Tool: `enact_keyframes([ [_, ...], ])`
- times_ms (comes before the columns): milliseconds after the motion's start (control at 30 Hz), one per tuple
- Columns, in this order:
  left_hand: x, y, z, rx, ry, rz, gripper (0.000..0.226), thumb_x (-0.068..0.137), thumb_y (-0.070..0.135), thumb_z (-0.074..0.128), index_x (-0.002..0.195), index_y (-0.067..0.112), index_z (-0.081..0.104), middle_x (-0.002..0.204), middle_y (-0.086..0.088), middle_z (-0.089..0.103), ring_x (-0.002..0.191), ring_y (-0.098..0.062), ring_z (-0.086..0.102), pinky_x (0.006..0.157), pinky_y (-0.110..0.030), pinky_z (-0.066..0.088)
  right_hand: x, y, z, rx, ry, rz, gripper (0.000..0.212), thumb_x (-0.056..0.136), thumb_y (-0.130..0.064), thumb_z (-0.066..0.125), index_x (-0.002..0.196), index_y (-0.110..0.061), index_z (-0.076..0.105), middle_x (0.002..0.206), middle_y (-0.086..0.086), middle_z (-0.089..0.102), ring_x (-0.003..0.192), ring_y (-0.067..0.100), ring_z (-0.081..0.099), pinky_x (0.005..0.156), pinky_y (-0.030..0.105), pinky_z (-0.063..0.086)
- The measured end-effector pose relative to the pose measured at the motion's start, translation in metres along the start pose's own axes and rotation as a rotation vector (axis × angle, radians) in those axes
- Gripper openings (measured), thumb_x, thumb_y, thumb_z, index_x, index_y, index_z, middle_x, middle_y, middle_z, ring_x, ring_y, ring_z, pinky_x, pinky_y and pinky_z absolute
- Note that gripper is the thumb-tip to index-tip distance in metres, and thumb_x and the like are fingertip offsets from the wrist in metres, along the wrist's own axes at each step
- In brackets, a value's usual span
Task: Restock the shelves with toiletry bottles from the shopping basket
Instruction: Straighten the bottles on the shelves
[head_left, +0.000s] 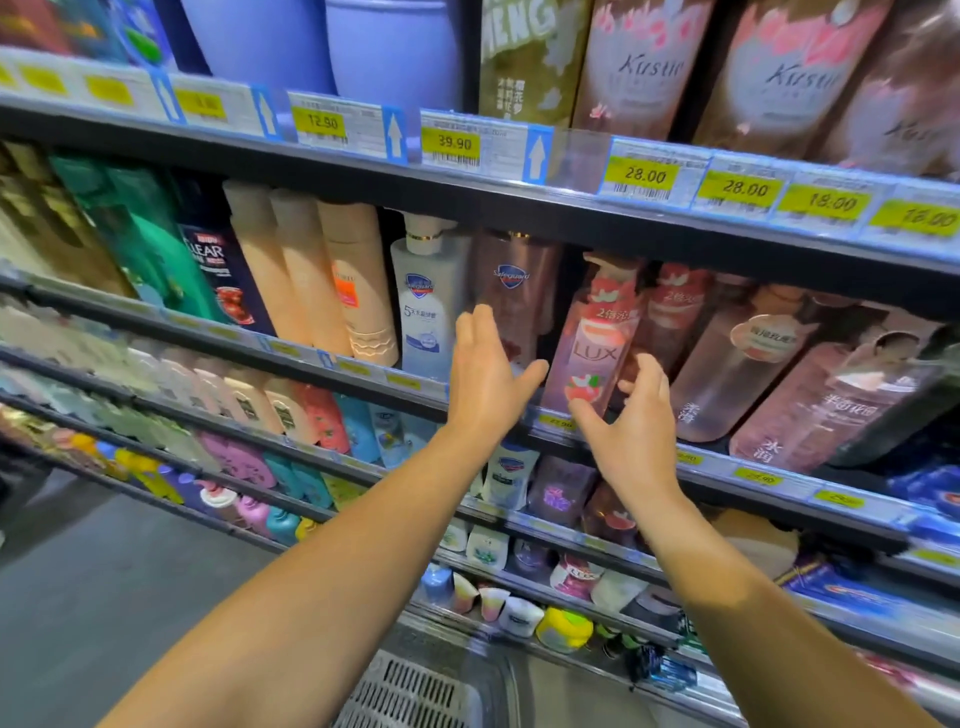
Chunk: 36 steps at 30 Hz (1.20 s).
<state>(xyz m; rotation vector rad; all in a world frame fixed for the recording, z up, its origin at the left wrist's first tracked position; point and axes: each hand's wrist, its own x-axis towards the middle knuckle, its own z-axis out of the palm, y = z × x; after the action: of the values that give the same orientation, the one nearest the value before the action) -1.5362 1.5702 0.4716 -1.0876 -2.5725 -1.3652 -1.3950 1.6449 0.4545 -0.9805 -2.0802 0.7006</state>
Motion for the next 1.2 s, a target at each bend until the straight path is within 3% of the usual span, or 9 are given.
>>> enact_keyframes([
  [100, 0.01, 0.004, 0.008, -0.023, 0.018, -0.055, 0.06, 0.078, 0.034, 0.079, 0.114, 0.008, 0.038, 0.11, -0.006, 0.039, 0.101, -0.027, 0.049, 0.077, -0.034, 0.043, 0.004, 0.005, 0.003, 0.02, 0.006, 0.014, 0.063, 0.081, -0.038, 0.074, 0.127, -0.016, 0.038, 0.121, 0.001, 0.048, 0.102, 0.011, 0.052, 0.073, 0.028, 0.041],
  [333, 0.027, 0.005, 0.016, -0.031, 0.027, -0.196, 0.064, 0.076, 0.031, 0.079, 0.121, 0.001, 0.044, 0.115, -0.017, 0.051, 0.105, -0.035, 0.055, 0.084, -0.037, 0.045, 0.012, 0.007, 0.007, 0.049, -0.015, 0.018, 0.042, 0.081, -0.035, 0.075, 0.097, -0.02, 0.04, 0.101, 0.001, 0.055, 0.09, 0.02, 0.058, 0.075, 0.045, 0.052],
  [567, 0.033, 0.002, 0.02, 0.037, 0.034, -0.252, 0.055, 0.076, 0.022, 0.077, 0.118, -0.001, 0.049, 0.111, -0.022, 0.058, 0.103, -0.039, 0.058, 0.085, -0.04, 0.048, 0.019, 0.008, 0.011, 0.018, -0.016, 0.066, 0.042, 0.08, -0.035, 0.077, 0.095, -0.017, 0.041, 0.099, 0.002, 0.056, 0.089, 0.025, 0.06, 0.075, 0.048, 0.052],
  [733, 0.036, 0.002, 0.021, 0.05, 0.046, -0.28, 0.066, 0.071, 0.027, 0.08, 0.122, 0.0, 0.048, 0.109, -0.017, 0.057, 0.102, -0.037, 0.058, 0.084, -0.039, 0.048, 0.018, 0.008, 0.011, -0.018, -0.006, 0.063, 0.043, 0.081, -0.038, 0.076, 0.094, -0.015, 0.042, 0.095, 0.002, 0.056, 0.086, 0.025, 0.058, 0.071, 0.043, 0.049],
  [1033, 0.03, 0.002, 0.016, 0.072, 0.061, -0.244, 0.063, 0.07, 0.033, 0.081, 0.113, 0.002, 0.047, 0.107, -0.015, 0.056, 0.097, -0.038, 0.059, 0.081, -0.042, 0.05, 0.021, 0.003, 0.016, -0.059, 0.027, 0.109, 0.044, 0.084, -0.04, 0.073, 0.091, -0.013, 0.04, 0.091, 0.003, 0.048, 0.081, 0.028, 0.05, 0.065, 0.035, 0.035],
  [1200, 0.022, 0.001, 0.013, 0.068, 0.072, -0.206, 0.052, 0.075, 0.034, 0.076, 0.104, 0.008, 0.041, 0.105, -0.011, 0.051, 0.093, -0.037, 0.058, 0.08, -0.045, 0.05, 0.022, 0.0, 0.018, -0.07, 0.04, 0.141, 0.042, 0.085, -0.037, 0.073, 0.092, -0.012, 0.039, 0.092, 0.002, 0.047, 0.081, 0.027, 0.047, 0.067, 0.036, 0.035],
])
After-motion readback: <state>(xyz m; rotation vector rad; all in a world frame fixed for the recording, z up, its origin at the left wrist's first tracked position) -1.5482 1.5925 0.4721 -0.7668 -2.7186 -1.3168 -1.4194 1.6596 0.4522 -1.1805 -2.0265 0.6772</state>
